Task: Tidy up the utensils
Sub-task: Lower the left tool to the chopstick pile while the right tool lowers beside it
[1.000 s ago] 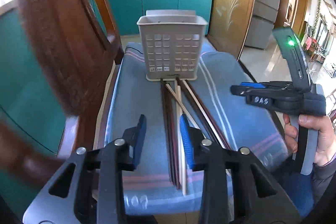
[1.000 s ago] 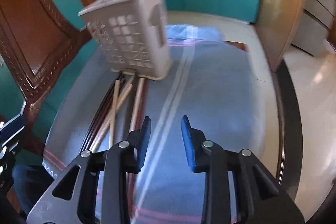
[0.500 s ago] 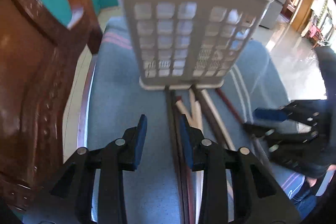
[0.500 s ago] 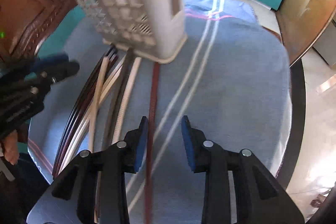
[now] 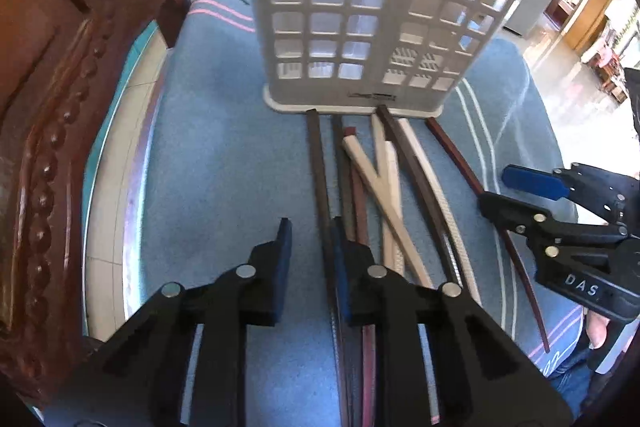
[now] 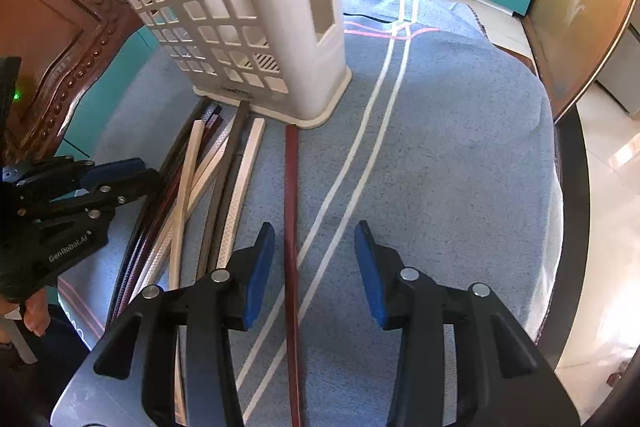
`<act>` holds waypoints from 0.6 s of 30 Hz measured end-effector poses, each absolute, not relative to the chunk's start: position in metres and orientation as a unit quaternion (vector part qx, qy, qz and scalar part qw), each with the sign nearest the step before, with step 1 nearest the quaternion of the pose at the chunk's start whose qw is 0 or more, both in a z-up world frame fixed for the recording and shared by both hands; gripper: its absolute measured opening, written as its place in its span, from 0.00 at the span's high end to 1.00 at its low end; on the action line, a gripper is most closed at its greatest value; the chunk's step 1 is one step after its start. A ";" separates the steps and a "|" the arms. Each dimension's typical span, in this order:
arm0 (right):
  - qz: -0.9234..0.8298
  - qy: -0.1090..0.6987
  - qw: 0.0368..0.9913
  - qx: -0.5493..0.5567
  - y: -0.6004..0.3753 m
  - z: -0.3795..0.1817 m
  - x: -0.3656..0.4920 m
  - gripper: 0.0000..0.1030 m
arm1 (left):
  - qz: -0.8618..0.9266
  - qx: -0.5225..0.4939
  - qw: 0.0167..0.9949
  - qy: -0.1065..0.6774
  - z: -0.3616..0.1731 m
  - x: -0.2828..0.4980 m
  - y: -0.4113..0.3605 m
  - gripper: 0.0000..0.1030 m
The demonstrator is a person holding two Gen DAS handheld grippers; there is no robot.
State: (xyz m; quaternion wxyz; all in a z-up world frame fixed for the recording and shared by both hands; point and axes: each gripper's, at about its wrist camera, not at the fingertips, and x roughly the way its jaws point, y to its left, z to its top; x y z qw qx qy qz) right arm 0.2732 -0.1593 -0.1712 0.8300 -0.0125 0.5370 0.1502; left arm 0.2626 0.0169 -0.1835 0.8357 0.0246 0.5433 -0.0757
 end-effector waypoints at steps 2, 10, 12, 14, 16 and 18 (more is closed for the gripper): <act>0.146 0.537 0.831 -0.013 -0.168 -0.170 0.275 0.59 | -0.068 0.031 0.838 0.541 -0.179 0.243 0.025 0.80; 0.131 0.528 0.837 -0.065 -0.154 -0.173 0.282 0.55 | -0.065 0.050 0.838 0.539 -0.175 0.255 0.010 0.60; 0.124 0.520 0.841 -0.087 -0.146 -0.174 0.282 0.55 | -0.058 0.048 0.836 0.544 -0.178 0.260 0.006 0.61; 0.126 0.514 0.843 -0.094 -0.143 -0.174 0.283 0.59 | -0.058 0.047 0.835 0.545 -0.181 0.260 0.004 0.68; 0.146 0.514 0.842 -0.075 -0.146 -0.172 0.283 0.88 | -0.070 0.045 0.834 0.546 -0.180 0.258 0.002 0.83; 0.162 0.517 0.839 -0.051 -0.150 -0.171 0.282 0.94 | -0.075 0.044 0.835 0.544 -0.181 0.256 -0.001 0.87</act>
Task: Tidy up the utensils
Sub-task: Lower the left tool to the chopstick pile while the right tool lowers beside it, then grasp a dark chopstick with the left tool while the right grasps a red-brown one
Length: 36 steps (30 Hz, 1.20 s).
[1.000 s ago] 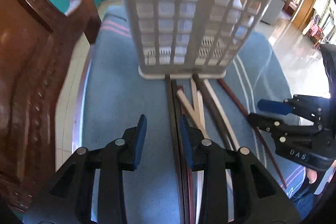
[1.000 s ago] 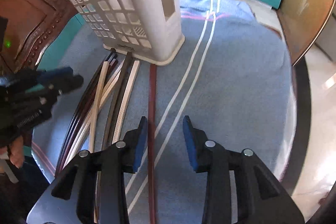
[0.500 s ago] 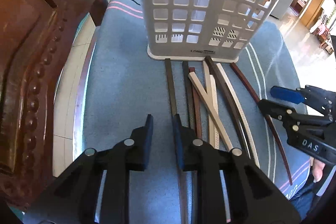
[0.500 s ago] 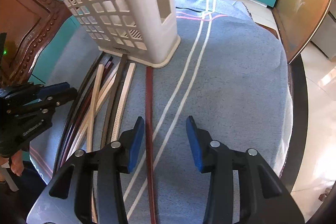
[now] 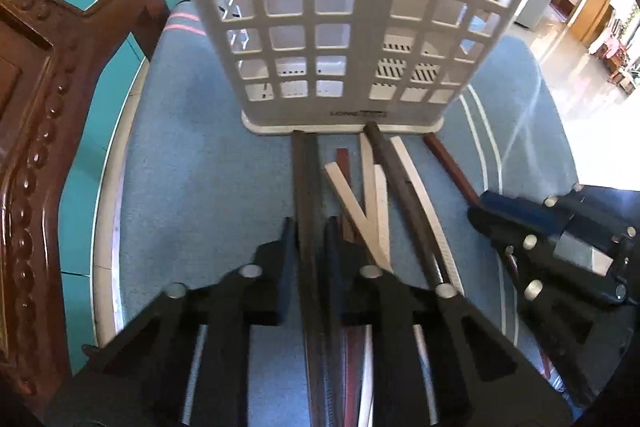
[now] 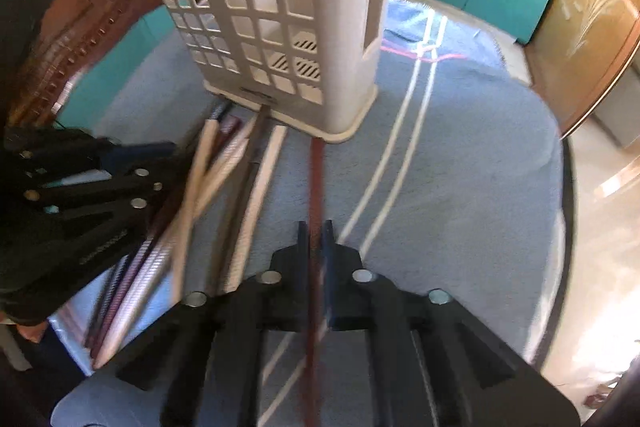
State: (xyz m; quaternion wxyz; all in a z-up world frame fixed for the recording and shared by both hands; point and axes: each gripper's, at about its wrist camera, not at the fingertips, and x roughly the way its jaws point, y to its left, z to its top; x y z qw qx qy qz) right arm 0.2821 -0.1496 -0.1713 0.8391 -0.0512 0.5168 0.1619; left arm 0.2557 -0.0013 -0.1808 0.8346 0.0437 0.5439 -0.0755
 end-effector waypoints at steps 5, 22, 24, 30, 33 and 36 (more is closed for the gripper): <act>0.176 0.497 0.849 -0.030 -0.156 -0.150 0.273 0.94 | -0.085 0.024 0.850 0.519 -0.152 0.227 0.007 0.87; 0.193 0.505 0.841 -0.032 -0.160 -0.140 0.251 0.94 | -0.123 -0.014 0.847 0.517 -0.125 0.186 0.031 0.87; 0.189 0.515 0.835 -0.037 -0.157 -0.149 0.254 0.94 | -0.122 -0.017 0.846 0.518 -0.123 0.186 0.034 0.87; 0.177 0.515 0.837 -0.043 -0.159 -0.152 0.258 0.91 | -0.096 0.013 0.856 0.508 -0.118 0.179 0.036 0.77; 0.169 0.516 0.838 -0.043 -0.161 -0.159 0.261 0.89 | -0.089 0.025 0.848 0.522 -0.125 0.185 0.033 0.77; 0.166 0.519 0.837 -0.048 -0.163 -0.164 0.265 0.89 | -0.078 0.037 0.839 0.537 -0.144 0.197 0.032 0.77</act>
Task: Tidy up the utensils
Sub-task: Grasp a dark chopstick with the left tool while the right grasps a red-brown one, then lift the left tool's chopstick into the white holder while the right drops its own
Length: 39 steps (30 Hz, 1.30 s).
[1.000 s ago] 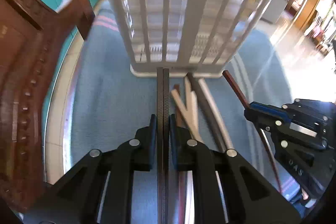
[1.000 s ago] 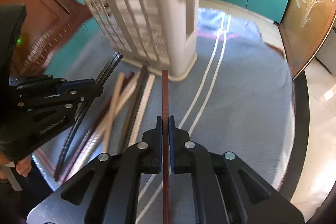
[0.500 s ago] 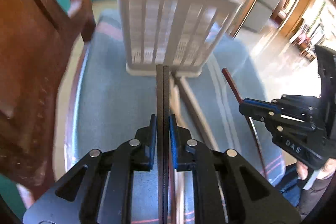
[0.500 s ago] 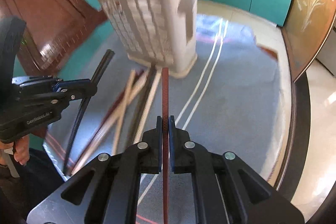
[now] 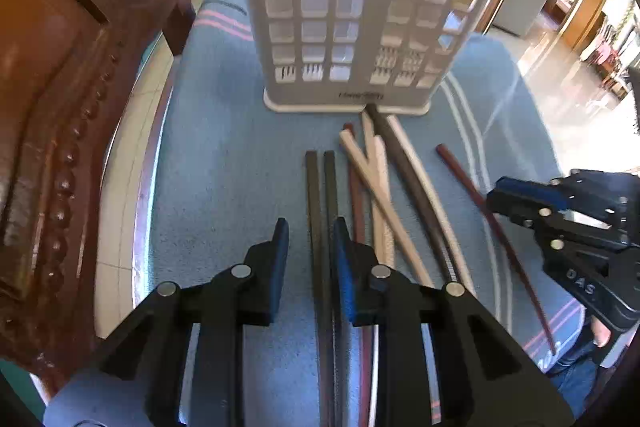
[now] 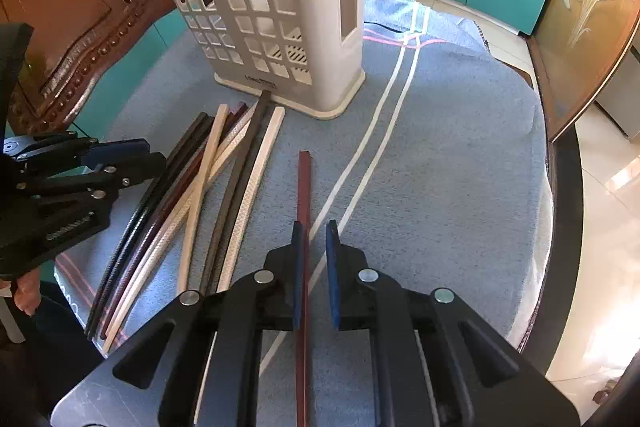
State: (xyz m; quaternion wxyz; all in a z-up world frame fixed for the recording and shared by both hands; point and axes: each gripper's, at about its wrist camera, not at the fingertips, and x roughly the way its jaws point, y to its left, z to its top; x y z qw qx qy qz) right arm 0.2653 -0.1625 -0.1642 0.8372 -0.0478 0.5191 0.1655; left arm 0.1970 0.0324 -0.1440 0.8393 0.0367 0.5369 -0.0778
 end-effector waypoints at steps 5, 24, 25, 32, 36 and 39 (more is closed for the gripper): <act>0.160 0.515 0.840 -0.069 -0.157 -0.168 0.267 0.87 | -0.058 0.039 0.837 0.543 -0.149 0.207 0.035 0.69; 0.192 0.476 0.856 -0.069 -0.146 -0.143 0.239 0.94 | -0.077 0.044 0.872 0.481 -0.131 0.197 0.010 0.93; 0.202 0.459 0.863 -0.061 -0.151 -0.125 0.232 0.94 | -0.085 0.041 0.879 0.468 -0.119 0.192 0.010 0.93; 0.267 0.350 0.898 0.009 -0.190 -0.018 0.180 0.94 | -0.133 0.014 0.936 0.326 -0.002 0.131 0.022 0.93; 0.281 0.265 0.920 0.065 -0.209 0.045 0.169 0.94 | -0.143 -0.022 0.960 0.238 0.066 0.116 0.040 0.93; 0.256 0.195 0.941 0.100 -0.222 0.080 0.179 0.94 | -0.116 -0.056 0.976 0.173 0.109 0.136 0.047 0.93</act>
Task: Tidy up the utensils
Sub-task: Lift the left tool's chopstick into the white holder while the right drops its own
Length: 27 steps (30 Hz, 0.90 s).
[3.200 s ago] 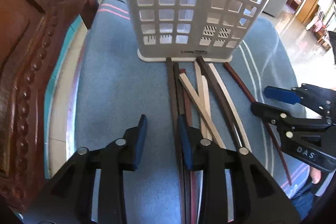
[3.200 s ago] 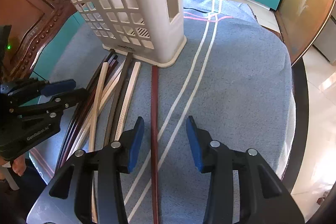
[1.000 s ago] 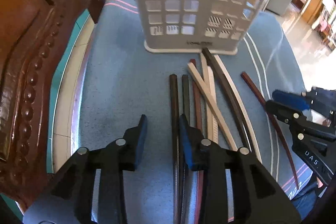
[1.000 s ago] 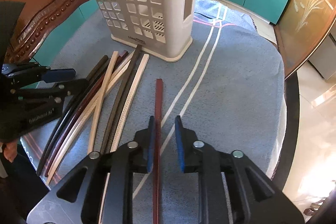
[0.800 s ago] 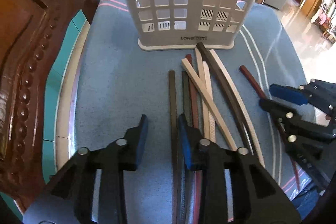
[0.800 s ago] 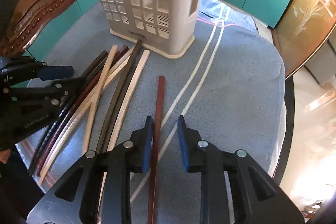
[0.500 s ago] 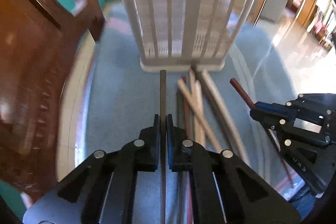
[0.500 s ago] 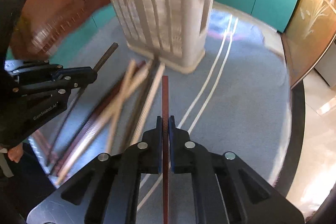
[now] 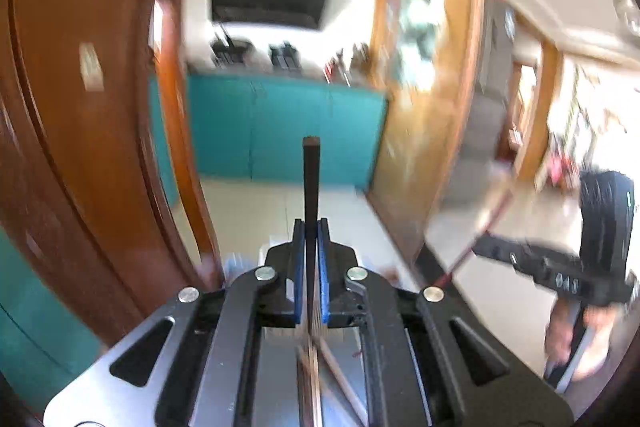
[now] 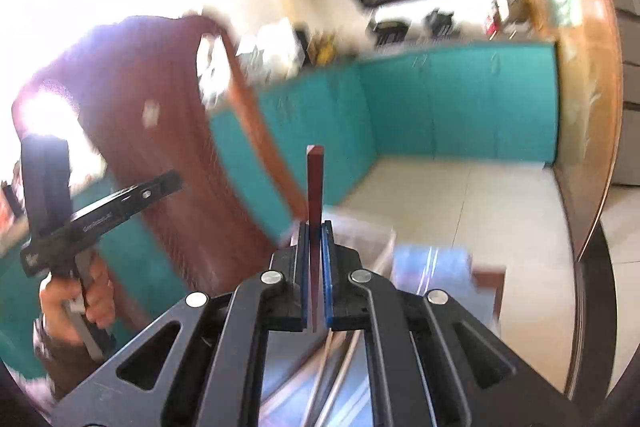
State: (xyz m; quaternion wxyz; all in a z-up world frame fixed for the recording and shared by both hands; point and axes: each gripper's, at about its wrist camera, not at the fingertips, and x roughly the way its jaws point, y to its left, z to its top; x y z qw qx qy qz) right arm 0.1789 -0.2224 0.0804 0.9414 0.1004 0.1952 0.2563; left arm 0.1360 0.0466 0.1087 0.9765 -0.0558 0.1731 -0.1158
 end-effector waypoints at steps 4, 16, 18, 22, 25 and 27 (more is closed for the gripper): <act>0.225 0.138 0.952 0.155 -0.230 0.093 0.203 0.94 | -0.080 -0.117 0.982 0.127 0.122 0.175 0.056 0.93; 0.145 0.211 0.965 0.051 -0.170 -0.005 0.261 0.94 | -0.035 -0.108 0.964 0.241 0.028 0.261 0.047 0.93; 0.148 0.220 0.964 0.037 -0.163 -0.013 0.262 0.94 | -0.035 -0.107 0.958 0.263 0.018 0.268 0.047 0.93; 0.152 0.228 0.961 0.026 -0.157 -0.017 0.260 0.89 | -0.038 -0.101 0.954 0.280 0.008 0.273 0.042 0.93; 0.165 0.231 0.958 0.046 -0.168 -0.016 0.251 0.64 | -0.035 -0.089 0.957 0.274 0.005 0.258 0.042 0.79; 0.180 0.224 0.956 0.064 -0.178 -0.016 0.242 0.51 | -0.043 -0.084 0.959 0.266 0.004 0.247 0.041 0.68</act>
